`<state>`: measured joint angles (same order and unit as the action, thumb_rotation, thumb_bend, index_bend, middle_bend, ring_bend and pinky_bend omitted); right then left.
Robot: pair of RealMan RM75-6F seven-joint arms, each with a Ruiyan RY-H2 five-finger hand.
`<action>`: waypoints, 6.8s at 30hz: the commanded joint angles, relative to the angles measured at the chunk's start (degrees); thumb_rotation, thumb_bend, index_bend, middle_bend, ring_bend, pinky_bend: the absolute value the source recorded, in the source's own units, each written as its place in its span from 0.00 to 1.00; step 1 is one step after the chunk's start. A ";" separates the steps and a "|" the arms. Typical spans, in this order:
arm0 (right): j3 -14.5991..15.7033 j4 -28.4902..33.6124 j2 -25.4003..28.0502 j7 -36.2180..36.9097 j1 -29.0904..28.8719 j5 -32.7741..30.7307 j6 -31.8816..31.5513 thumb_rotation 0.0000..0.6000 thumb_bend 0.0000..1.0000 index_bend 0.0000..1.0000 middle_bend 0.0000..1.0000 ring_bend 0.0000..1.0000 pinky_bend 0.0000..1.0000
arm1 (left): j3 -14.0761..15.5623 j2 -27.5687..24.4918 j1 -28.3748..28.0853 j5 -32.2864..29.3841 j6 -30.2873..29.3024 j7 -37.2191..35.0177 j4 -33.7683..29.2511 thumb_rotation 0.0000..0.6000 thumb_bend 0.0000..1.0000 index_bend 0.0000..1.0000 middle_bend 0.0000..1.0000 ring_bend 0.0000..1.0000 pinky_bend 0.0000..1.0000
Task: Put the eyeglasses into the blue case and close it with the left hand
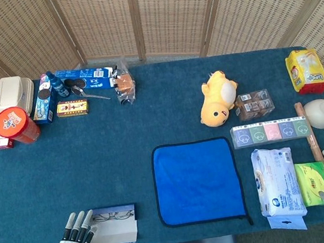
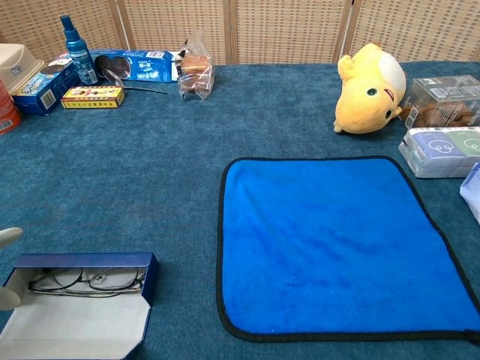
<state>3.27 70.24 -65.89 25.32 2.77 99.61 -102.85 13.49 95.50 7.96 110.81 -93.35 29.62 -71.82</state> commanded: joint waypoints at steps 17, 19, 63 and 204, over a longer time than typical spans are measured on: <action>-0.05 0.51 0.34 0.64 0.45 -0.02 -0.23 0.95 0.27 0.00 0.16 0.07 0.17 | -0.85 -1.82 0.01 -3.08 4.76 6.43 -5.76 0.79 0.40 0.49 0.05 0.00 0.00; -0.06 0.48 0.37 0.78 0.49 -0.02 -0.26 0.95 0.28 0.00 0.16 0.07 0.17 | -1.09 -1.77 -0.02 -3.26 4.94 6.99 -5.88 0.79 0.40 0.49 0.05 0.00 0.00; -0.37 0.78 0.88 1.44 1.23 -0.22 -0.74 0.94 0.27 0.00 0.16 0.07 0.17 | -9.95 -2.43 -4.07 -10.82 5.27 2.15 -11.18 0.70 0.42 0.51 0.08 0.00 0.01; -3.22 13.50 4.01 -13.38 -0.94 -4.76 8.63 0.95 0.27 0.00 0.16 0.06 0.17 | -8.93 -17.85 -21.19 -34.90 11.61 10.88 -38.82 1.00 0.34 0.00 0.00 0.00 0.00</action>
<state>0.14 83.48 -61.64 12.91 2.30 95.32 -95.21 1.09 80.87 -17.33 70.77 -76.51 45.44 -108.42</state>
